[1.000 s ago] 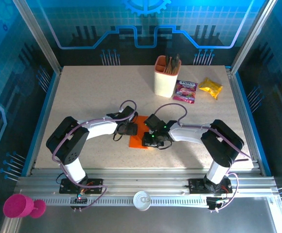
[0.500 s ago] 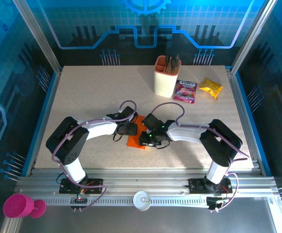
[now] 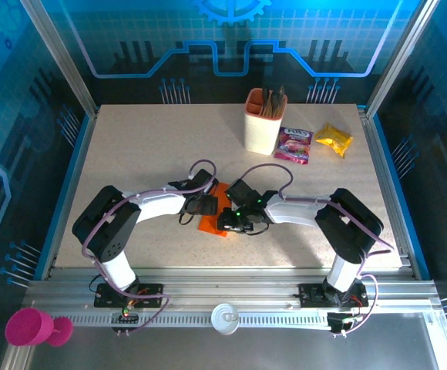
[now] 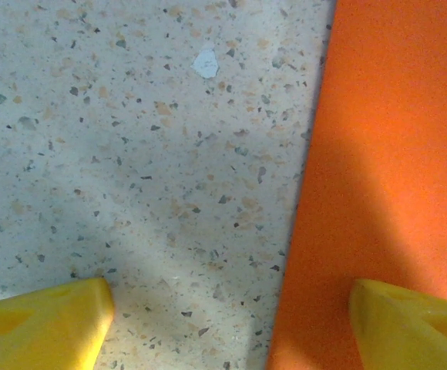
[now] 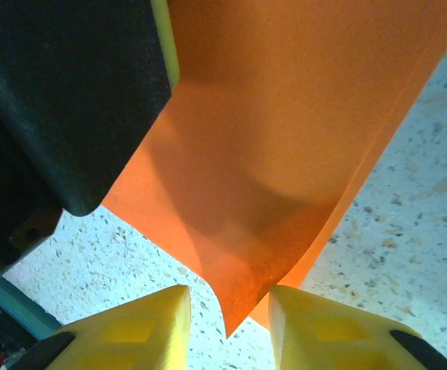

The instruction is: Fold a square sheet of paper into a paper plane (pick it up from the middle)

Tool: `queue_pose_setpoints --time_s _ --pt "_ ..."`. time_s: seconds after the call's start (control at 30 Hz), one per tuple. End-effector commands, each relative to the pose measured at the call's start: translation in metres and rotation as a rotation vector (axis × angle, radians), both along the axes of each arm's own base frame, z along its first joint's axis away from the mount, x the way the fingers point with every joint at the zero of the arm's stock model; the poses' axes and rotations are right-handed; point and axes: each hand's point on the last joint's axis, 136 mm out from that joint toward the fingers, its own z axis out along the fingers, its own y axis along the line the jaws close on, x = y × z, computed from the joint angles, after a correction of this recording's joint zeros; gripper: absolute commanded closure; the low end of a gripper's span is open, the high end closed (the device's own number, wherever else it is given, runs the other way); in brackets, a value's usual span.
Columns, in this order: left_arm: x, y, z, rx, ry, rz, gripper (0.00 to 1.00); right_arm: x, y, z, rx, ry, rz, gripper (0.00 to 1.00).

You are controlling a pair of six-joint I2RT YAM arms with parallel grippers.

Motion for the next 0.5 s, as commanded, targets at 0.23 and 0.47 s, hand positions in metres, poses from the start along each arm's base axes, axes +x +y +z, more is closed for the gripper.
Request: queue_pose_setpoints --time_s 0.23,0.47 --pt "-0.0285 0.0009 -0.0329 -0.012 0.125 -0.010 0.18 -0.0087 -0.0058 -0.0148 -0.012 0.072 -0.025 0.71" --pt "-0.0282 0.0004 -0.0342 -0.012 0.128 -0.010 0.18 -0.0090 -0.0058 -0.0167 -0.013 0.071 -0.027 0.77"
